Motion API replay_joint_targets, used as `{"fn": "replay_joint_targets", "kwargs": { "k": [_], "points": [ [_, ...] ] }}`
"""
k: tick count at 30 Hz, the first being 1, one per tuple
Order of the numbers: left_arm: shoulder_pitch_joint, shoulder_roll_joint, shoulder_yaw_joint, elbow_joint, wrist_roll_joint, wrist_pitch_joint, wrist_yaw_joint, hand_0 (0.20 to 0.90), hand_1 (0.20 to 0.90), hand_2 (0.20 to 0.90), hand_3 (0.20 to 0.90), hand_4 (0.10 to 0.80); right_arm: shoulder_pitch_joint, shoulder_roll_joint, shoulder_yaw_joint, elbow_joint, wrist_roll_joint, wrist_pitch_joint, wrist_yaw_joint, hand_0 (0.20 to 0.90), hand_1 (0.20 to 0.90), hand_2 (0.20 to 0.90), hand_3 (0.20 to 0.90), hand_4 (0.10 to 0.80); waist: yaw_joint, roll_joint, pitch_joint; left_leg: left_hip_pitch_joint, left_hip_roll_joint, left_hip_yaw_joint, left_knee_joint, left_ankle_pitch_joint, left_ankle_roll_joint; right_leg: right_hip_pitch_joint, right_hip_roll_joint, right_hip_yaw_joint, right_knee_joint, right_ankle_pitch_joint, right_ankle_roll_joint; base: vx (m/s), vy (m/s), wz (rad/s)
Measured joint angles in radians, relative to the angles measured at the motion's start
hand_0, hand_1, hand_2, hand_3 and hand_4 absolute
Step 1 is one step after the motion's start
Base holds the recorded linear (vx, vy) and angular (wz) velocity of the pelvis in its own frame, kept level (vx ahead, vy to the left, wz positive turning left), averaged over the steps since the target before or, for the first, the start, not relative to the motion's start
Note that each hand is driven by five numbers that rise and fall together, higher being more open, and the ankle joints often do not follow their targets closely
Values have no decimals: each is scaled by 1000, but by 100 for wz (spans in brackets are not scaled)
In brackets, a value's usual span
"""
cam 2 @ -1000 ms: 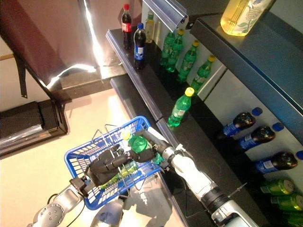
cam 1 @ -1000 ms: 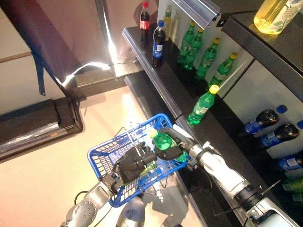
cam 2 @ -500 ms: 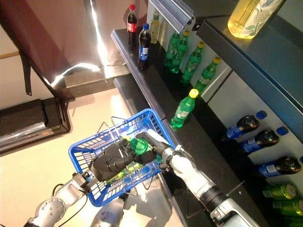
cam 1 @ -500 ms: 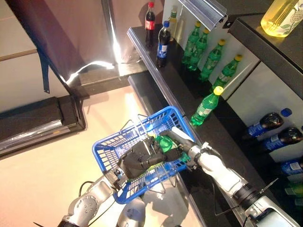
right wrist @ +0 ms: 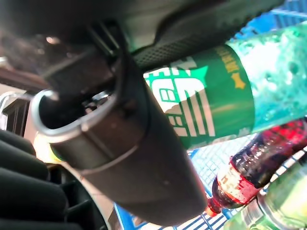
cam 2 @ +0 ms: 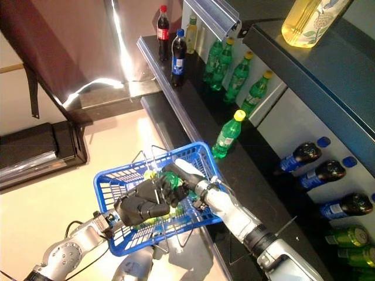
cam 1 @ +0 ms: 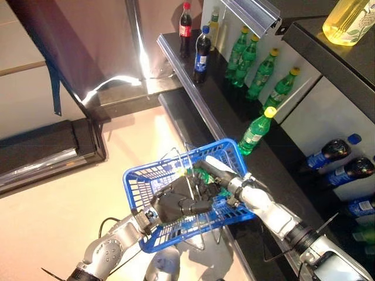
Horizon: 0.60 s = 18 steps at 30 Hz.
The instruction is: Pick up the drink and place into the basket.
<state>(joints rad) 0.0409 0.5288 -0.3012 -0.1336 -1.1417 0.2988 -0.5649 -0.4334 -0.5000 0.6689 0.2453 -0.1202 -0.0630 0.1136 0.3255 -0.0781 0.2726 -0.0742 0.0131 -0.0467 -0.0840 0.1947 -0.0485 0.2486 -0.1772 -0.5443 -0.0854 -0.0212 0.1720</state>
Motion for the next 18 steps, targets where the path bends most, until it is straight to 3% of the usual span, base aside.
{"fn": "replay_joint_targets", "kwargs": {
  "k": [9,18],
  "points": [
    [-43,6,-2,-7,17,1,-13,300,300,300,200,100,-25,18,81,16,-44,0,39,300,300,300,200,100,4,0,0,0,0,-1,0,0,0,0,0,0,0,0,0,0,0,0],
    [-60,6,-4,-55,18,1,-17,300,300,300,200,100,-30,33,82,20,-48,1,40,300,300,300,200,100,5,0,0,0,-3,-11,0,0,0,2,0,-2,0,-1,1,0,1,0]
  ]
}}
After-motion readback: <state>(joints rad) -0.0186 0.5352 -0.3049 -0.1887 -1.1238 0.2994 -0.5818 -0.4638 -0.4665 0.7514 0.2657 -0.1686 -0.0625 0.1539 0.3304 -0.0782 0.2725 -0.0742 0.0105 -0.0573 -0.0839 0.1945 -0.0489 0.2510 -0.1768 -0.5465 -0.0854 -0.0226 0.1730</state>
